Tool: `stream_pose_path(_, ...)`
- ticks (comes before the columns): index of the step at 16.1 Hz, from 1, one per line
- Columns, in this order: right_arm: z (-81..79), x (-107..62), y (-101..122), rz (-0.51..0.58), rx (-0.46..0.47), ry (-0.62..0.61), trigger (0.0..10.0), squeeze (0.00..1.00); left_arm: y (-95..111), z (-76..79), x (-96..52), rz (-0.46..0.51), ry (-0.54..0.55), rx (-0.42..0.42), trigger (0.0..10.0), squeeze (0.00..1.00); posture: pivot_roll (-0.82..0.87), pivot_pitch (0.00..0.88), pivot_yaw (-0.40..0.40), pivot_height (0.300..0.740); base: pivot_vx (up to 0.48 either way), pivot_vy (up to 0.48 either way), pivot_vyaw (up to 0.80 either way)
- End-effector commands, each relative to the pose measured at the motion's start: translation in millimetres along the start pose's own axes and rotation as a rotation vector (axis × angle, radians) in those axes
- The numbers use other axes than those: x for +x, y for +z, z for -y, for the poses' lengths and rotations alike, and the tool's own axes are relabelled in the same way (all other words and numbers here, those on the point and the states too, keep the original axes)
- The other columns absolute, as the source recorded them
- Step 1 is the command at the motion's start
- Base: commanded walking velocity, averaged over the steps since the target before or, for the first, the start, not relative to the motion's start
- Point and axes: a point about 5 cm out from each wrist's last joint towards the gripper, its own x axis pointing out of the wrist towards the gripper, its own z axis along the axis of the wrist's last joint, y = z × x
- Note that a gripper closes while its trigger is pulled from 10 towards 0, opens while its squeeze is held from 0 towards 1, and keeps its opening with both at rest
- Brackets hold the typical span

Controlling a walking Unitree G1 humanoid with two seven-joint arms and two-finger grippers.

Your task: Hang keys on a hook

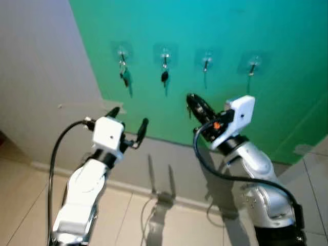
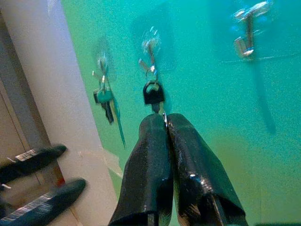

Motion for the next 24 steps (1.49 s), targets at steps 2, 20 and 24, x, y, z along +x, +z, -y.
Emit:
stream_pose_path(2, 4.2, -10.9, 5.1, 0.01, -0.007, 0.005, 10.0, 0.0, 2.8, 7.2, 2.0, 0.011, -0.039, -0.005, 10.0, 0.0, -0.03, 0.0, 0.027, 0.74, 0.341, 0.0, 0.0)
stream_pose_path(20, -0.1, 18.7, 18.6, 0.049, 0.061, 0.04, 10.0, 0.0, 10.8, 27.4, -12.9, 0.075, -0.241, -0.098, 10.0, 0.0, -0.03, 0.008, 0.029, 0.74, 0.018, 0.0, 0.0)
stream_pose_path(24, 5.5, 24.1, 24.1, 0.084, 0.081, -0.003, 10.0, 0.0, 13.0, 31.0, -12.6, 0.084, -0.264, -0.117, 10.0, 0.0, -0.03, 0.009, 0.031, 0.74, 0.0, 0.0, 0.0)
